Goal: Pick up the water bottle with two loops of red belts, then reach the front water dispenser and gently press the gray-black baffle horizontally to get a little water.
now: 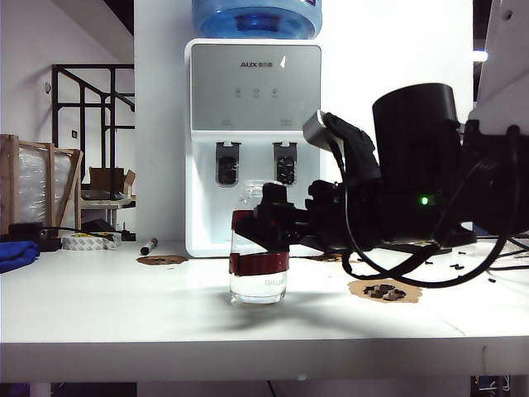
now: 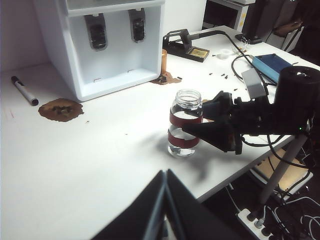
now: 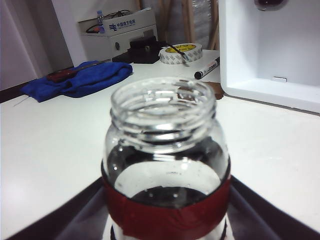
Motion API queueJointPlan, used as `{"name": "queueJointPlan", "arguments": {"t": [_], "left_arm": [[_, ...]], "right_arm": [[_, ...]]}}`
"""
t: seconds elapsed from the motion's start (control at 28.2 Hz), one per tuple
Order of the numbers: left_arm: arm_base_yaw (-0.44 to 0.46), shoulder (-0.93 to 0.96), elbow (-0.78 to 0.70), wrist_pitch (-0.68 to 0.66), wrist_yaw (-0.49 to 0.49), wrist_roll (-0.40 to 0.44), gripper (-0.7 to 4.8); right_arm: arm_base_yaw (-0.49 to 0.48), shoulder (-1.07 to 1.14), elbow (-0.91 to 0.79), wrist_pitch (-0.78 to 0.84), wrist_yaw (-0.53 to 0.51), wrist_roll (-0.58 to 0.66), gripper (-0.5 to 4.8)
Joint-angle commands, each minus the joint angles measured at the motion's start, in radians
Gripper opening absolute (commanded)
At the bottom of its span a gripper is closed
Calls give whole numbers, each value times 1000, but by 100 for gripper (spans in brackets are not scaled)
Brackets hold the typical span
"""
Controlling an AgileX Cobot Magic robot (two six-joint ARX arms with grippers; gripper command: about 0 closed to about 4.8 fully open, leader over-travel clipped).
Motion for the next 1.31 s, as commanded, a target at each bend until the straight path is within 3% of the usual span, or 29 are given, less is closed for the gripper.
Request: {"name": "queueJointPlan", "arguments": {"t": [0.04,0.11,0.14,0.21,0.28,0.53,0.6,0.71,1.1,1.31], "left_arm": [[2,2,-5,8,-20,10,-4],[2,2,-11,14,-69,10,-5],[2,2,-17,22,-103,10,-4],[2,2,-34,49,-184,11,-5],[2,2,-58,84,-261,12,-5],[2,2,-119,195,-365,19,-5],[2,2,-150,270,-442,19,-5],[2,2,-192,350,-537,19,-5],[2,2,-206,367,-631,19,-5],[2,2,-266,438,-717,28,-4]], "right_arm": [[4,1,3,15,-47,12,40],[4,1,3,22,-65,12,62],[4,0,3,23,-75,11,117],[4,0,3,23,-78,11,312],[4,-1,3,23,-78,18,386],[4,-1,3,36,-82,22,392],[4,-2,3,36,-89,22,479],[4,-4,2,35,-106,26,479],[4,-21,2,27,-130,28,479],[4,-31,1,13,-132,48,479]]}}
